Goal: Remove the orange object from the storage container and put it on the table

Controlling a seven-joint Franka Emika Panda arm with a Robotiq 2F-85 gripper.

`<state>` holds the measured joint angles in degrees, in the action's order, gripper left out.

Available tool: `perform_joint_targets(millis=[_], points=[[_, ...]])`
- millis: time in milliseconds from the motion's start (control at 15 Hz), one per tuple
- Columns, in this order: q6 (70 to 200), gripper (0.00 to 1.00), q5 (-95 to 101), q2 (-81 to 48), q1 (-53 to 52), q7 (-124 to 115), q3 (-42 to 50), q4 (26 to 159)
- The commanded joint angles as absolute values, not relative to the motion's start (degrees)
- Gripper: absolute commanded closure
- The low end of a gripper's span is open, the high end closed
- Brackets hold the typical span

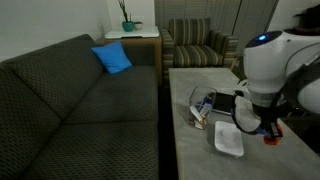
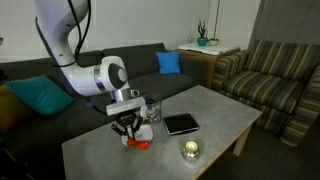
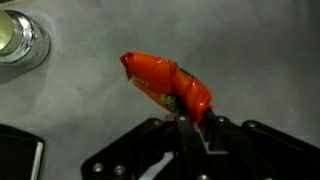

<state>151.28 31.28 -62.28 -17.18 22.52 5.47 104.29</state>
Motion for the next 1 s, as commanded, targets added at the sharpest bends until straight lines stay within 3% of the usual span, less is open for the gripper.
perform_joint_targets(millis=[0, 467, 933], points=[[158.1, 0.96, 35.4, -65.7, -17.2, 16.2, 9.0, 104.6], [173.4, 0.96, 30.1, -74.8, -17.4, 3.3, 13.1, 96.7], [177.0, 0.96, 22.1, -81.2, -18.0, 4.9, 12.2, 89.1]])
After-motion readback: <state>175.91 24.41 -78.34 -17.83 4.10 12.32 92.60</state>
